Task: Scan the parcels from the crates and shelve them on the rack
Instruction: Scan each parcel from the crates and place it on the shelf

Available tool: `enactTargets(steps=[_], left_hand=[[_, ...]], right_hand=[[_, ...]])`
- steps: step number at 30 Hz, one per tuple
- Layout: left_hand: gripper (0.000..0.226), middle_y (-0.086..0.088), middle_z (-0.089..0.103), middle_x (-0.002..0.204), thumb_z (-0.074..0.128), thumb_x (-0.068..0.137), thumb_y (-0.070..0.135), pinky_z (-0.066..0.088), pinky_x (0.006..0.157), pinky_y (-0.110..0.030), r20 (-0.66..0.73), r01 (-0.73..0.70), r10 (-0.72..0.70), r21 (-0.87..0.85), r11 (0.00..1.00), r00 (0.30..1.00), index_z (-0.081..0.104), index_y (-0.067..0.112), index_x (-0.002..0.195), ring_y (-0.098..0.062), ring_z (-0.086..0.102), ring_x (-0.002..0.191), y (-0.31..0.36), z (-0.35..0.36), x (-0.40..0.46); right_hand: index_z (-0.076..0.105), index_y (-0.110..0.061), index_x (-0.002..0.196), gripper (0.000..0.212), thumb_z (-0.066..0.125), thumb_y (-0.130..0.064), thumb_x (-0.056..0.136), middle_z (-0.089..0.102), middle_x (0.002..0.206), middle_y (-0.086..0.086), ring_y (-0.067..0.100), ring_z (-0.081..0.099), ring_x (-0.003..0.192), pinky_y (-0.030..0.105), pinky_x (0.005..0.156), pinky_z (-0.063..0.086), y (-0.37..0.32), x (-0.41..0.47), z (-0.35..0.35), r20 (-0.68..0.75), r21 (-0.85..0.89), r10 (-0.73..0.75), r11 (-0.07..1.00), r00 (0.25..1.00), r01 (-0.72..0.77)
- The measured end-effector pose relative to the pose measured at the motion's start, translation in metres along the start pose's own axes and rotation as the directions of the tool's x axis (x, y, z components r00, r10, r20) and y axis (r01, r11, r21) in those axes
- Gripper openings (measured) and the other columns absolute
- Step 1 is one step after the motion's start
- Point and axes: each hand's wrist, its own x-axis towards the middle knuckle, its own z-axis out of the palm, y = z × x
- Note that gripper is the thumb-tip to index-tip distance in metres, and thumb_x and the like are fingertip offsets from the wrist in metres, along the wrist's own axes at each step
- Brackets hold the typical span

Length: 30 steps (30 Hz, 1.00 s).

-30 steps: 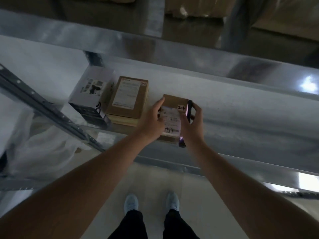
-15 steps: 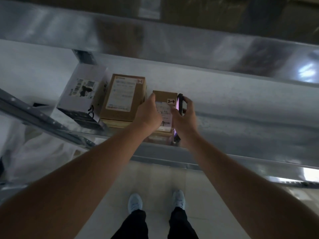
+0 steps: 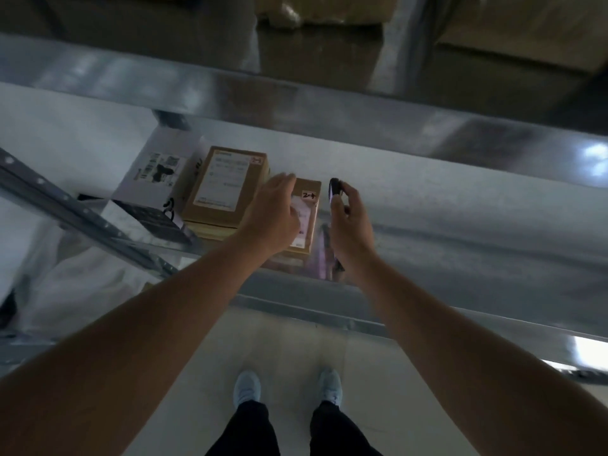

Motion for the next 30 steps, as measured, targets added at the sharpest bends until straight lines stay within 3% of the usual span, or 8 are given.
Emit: enactTargets(steps=[3,6,10,13,16,19,27,30], left_hand=[[0.064,-0.011,0.045,0.16,0.06,0.098,0.002,0.035,0.118,-0.038,0.003,-0.039,0.039,0.06,0.997,0.999,0.039,0.008,0.158,-0.031,0.04,0.149,0.011,-0.012,-0.015],[0.059,-0.01,0.05,0.155,0.062,0.096,0.002,0.044,0.096,-0.029,0.019,-0.051,0.049,0.116,0.992,0.999,0.044,0.007,0.153,-0.032,0.052,0.137,0.021,-0.025,-0.033],[0.055,-0.01,0.054,0.149,0.063,0.098,0.009,0.045,0.077,-0.022,0.023,-0.077,0.074,0.185,0.98,0.997,0.045,0.009,0.15,-0.03,0.067,0.116,0.031,-0.041,-0.056],[0.053,-0.009,0.052,0.153,0.061,0.101,0.017,0.054,0.088,-0.035,0.034,-0.131,0.126,0.206,0.97,0.991,0.045,0.011,0.151,-0.032,0.063,0.124,0.042,-0.056,-0.074],[0.052,-0.007,0.048,0.158,0.058,0.103,0.027,0.048,0.107,-0.048,0.084,-0.212,0.197,0.252,0.944,0.977,0.047,0.013,0.152,-0.032,0.054,0.136,0.051,-0.073,-0.096],[0.052,-0.007,0.049,0.157,0.056,0.104,0.033,0.047,0.106,-0.048,0.127,-0.302,0.278,0.262,0.917,0.952,0.049,0.013,0.151,-0.032,0.053,0.136,0.057,-0.089,-0.123],[0.066,-0.004,0.028,0.172,0.05,0.106,0.049,0.029,0.125,-0.054,0.236,-0.503,0.456,0.209,0.839,0.858,0.033,0.022,0.164,-0.03,0.029,0.156,0.092,-0.116,-0.211],[0.068,-0.005,0.031,0.17,0.05,0.105,0.05,0.035,0.122,-0.052,0.263,-0.59,0.537,0.203,0.782,0.802,0.032,0.022,0.164,-0.029,0.035,0.153,0.12,-0.121,-0.244]], right_hand=[[0.045,-0.046,0.151,0.038,0.042,-0.042,0.114,0.058,0.133,0.007,0.026,0.066,0.106,0.048,0.09,0.059,-0.013,-0.012,-0.02,0.073,-0.069,-0.096,0.993,0.993,0.101],[0.042,-0.044,0.157,0.043,0.041,-0.042,0.114,0.051,0.131,0.005,0.018,0.054,0.108,0.036,0.089,0.046,-0.025,-0.026,-0.042,0.18,-0.227,-0.213,0.941,0.96,0.252],[0.035,-0.046,0.159,0.045,0.038,-0.043,0.114,0.051,0.146,0.01,0.033,0.054,0.123,0.047,0.105,0.045,-0.037,-0.048,-0.069,0.314,-0.481,-0.278,0.778,0.908,0.405],[0.032,-0.044,0.161,0.048,0.038,-0.042,0.114,0.049,0.155,0.004,0.033,0.053,0.13,0.05,0.109,0.041,-0.042,-0.073,-0.083,0.347,-0.587,-0.308,0.665,0.886,0.462],[0.03,-0.043,0.162,0.05,0.039,-0.043,0.113,0.047,0.16,-0.002,0.034,0.051,0.135,0.053,0.111,0.04,-0.045,-0.106,-0.095,0.317,-0.628,-0.308,0.641,0.897,0.442],[0.03,-0.042,0.162,0.051,0.04,-0.043,0.113,0.048,0.161,-0.004,0.033,0.053,0.134,0.052,0.111,0.04,-0.047,-0.148,-0.106,0.259,-0.652,-0.319,0.639,0.912,0.409],[0.03,-0.043,0.163,0.052,0.04,-0.044,0.112,0.041,0.165,-0.005,0.038,0.055,0.131,0.051,0.11,0.04,-0.051,-0.3,-0.147,-0.004,-0.727,-0.314,0.653,0.949,0.213],[0.031,-0.04,0.163,0.052,0.04,-0.043,0.112,0.041,0.165,-0.003,0.036,0.054,0.132,0.05,0.11,0.041,-0.052,-0.35,-0.175,-0.087,-0.734,-0.317,0.662,0.944,0.154]])
